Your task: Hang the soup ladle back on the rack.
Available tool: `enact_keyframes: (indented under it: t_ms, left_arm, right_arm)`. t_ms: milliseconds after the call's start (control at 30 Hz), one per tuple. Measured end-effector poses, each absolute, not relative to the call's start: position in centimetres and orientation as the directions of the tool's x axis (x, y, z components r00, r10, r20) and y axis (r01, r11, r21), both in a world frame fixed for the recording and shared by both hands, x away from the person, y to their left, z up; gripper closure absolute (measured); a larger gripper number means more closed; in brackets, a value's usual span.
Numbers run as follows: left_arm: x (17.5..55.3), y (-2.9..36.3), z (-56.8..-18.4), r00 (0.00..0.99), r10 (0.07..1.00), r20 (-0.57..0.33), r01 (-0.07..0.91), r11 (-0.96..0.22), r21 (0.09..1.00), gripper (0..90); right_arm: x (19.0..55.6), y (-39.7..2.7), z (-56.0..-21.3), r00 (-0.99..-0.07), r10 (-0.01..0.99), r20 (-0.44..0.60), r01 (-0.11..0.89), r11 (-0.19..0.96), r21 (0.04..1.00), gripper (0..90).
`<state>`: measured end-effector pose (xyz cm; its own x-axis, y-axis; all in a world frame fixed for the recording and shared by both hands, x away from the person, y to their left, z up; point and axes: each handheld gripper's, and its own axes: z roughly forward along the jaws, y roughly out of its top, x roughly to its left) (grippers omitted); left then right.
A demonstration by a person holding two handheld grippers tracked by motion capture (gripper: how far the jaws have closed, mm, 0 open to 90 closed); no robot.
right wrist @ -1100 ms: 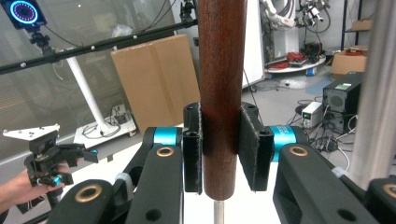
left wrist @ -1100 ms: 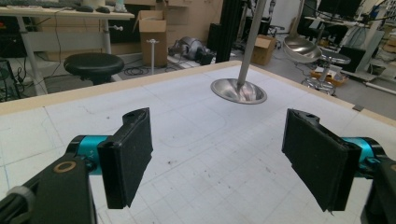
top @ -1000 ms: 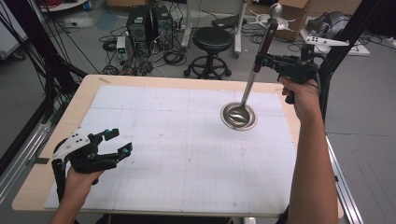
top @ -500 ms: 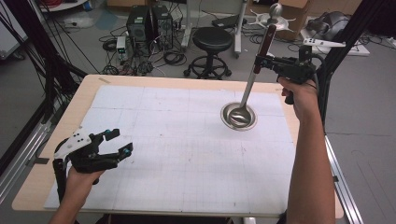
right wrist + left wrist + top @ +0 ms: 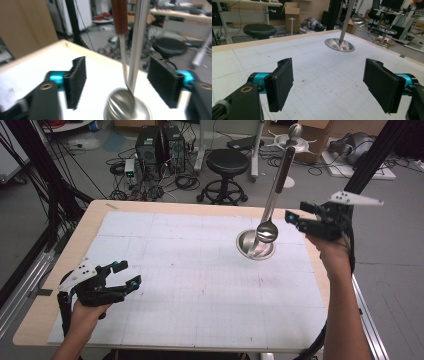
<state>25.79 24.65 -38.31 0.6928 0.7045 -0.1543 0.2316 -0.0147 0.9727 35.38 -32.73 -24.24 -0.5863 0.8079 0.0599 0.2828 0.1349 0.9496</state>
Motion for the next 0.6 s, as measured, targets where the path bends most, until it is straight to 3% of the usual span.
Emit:
enact_keyframes:
  t_ms: [100, 600]
  left_arm:
    - [25.9, 25.1, -38.8, 0.688, 0.707, -0.165, 0.235, -0.003, 0.972, 24.3]
    - [25.4, 25.6, -39.9, 0.705, 0.682, -0.192, 0.238, 0.027, 0.971, 24.4]
  right_arm:
    - [32.8, -32.7, -26.3, -0.557, 0.829, 0.046, 0.316, 0.161, 0.935, 20.1]
    - [22.3, -30.8, -37.2, -0.467, 0.882, 0.063, 0.32, 0.102, 0.942, 18.3]
